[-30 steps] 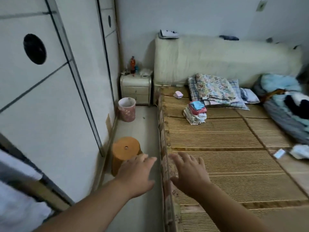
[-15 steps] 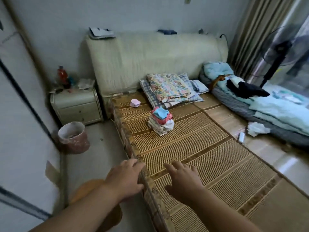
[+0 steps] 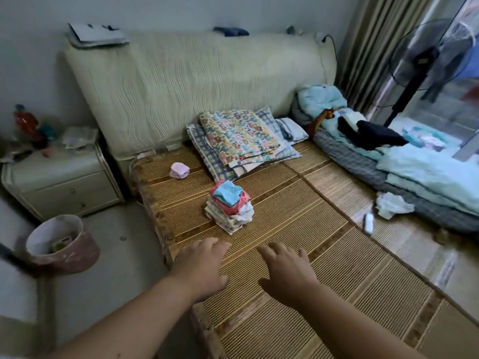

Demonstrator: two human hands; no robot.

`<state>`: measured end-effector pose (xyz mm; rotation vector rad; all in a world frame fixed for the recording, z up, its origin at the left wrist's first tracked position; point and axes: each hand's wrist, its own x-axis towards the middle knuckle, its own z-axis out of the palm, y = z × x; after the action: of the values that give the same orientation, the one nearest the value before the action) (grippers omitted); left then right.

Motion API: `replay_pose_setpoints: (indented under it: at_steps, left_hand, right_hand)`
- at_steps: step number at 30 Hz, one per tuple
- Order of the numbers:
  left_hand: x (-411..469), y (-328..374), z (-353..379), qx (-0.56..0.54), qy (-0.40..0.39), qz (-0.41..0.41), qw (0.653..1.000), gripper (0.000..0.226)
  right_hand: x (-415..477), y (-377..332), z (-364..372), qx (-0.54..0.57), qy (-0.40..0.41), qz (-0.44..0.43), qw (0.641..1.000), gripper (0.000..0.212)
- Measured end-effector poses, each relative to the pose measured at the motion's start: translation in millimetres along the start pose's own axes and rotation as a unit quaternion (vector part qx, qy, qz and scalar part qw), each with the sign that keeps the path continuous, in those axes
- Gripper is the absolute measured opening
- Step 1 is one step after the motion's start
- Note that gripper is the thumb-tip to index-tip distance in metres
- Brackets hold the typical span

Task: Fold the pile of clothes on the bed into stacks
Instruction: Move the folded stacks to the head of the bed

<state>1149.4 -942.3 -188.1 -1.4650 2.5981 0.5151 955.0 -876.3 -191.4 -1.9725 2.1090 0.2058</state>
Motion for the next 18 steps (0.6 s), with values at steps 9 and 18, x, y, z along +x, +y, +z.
replay_pose_setpoints:
  at_steps: [9, 18]
  left_hand:
    - [106, -16, -35, 0.034, -0.004, 0.027, 0.999, 0.075]
    - [245, -67, -33, 0.028, -0.049, 0.054, 0.997, 0.076]
  right_hand:
    - [82, 25, -21, 0.031, 0.011, 0.033, 0.999, 0.089]
    - [193, 21, -16, 0.055, 0.023, 0.083, 0.995, 0.091]
